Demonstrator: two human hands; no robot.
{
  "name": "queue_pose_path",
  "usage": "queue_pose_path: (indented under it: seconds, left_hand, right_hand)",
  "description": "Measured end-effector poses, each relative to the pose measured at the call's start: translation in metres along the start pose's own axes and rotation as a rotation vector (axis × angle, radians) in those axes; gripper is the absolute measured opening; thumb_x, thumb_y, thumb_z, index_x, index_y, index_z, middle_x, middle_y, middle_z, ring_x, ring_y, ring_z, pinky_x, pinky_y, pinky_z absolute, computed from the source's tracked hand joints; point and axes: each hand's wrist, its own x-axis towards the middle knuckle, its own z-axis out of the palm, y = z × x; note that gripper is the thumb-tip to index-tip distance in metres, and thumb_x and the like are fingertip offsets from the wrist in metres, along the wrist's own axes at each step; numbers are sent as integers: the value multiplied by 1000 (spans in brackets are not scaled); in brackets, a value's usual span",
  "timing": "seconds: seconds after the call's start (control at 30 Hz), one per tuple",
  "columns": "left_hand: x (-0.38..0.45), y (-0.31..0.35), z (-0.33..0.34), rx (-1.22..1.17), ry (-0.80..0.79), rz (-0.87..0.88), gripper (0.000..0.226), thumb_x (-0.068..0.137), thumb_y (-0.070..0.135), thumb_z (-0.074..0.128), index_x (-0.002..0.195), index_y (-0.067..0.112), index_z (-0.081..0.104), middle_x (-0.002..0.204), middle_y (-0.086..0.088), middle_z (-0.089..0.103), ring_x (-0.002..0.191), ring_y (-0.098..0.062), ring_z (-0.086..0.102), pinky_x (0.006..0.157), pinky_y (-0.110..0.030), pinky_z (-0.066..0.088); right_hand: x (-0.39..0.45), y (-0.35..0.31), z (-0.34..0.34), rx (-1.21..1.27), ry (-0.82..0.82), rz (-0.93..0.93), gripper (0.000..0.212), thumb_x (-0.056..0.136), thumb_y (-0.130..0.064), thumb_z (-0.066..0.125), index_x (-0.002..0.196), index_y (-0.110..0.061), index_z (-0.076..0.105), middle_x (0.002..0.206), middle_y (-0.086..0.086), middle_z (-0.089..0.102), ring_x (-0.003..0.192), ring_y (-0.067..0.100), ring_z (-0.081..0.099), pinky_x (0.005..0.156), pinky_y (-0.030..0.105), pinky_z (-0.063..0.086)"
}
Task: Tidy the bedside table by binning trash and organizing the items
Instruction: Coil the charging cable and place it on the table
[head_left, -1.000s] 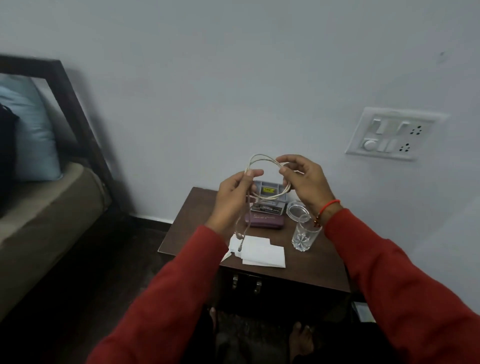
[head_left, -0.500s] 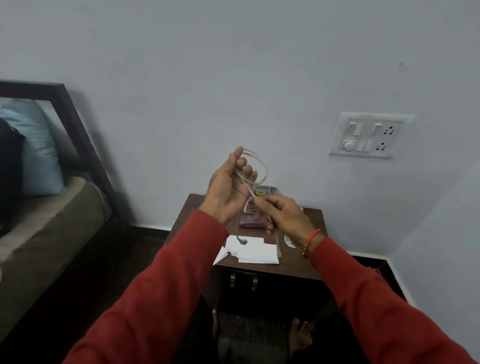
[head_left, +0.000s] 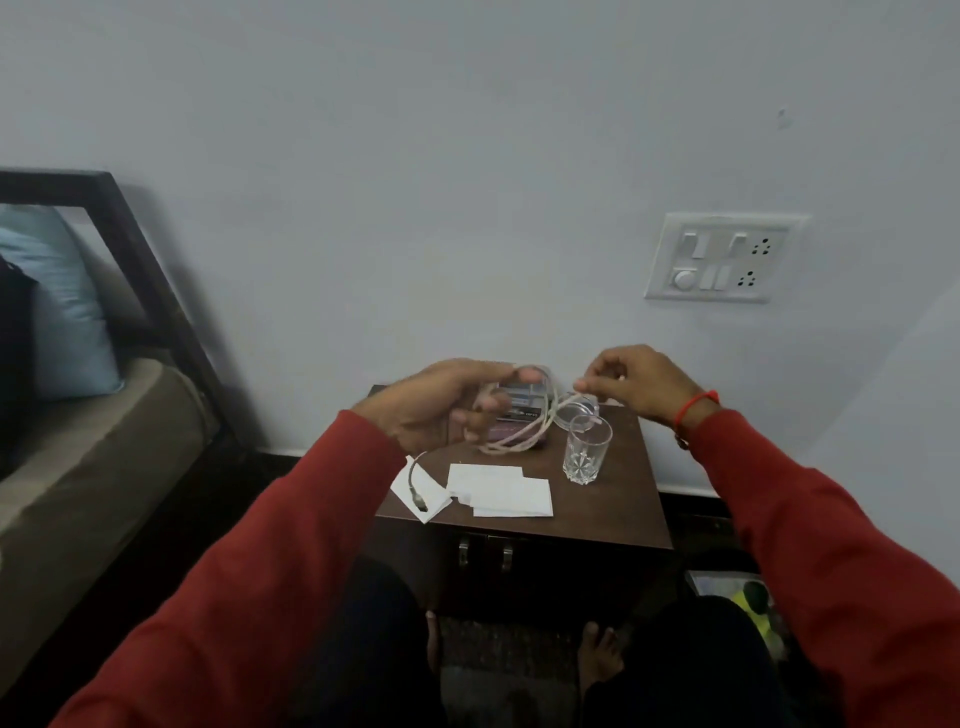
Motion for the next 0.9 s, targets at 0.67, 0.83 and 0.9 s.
queue_pose_path:
  seconds: [0.67,0.83,0.9]
  left_hand:
    - [38,-38,27,-739,276,-4,15,93,26,56,80,20,60,84,5,60,81,-14,64,71,-31,59]
    - [31,-34,17,-794,155,122,24,100,19,44,77,21,50,46,6,36,42,-7,44,56,-25,52]
    - [27,-28,21,-863,15,126,25,102,21,41,78,20,49,46,6,35,39,-8,39,52,-24,47]
  right_hand:
    - [-54,-71,70,-345,189,-390,49,84,-62,44,126,-41,58,114,-6,41,110,19,36,100,36,34]
    - [-60,-48,80,637,516,-100,43,86,-41,64,123,-24,53,129,4,52,116,22,55,101,44,48]
    - [-62,-37,95,1089,277,87,55,85,-54,64,126,-20,50,130,15,60,118,35,59,106,58,43]
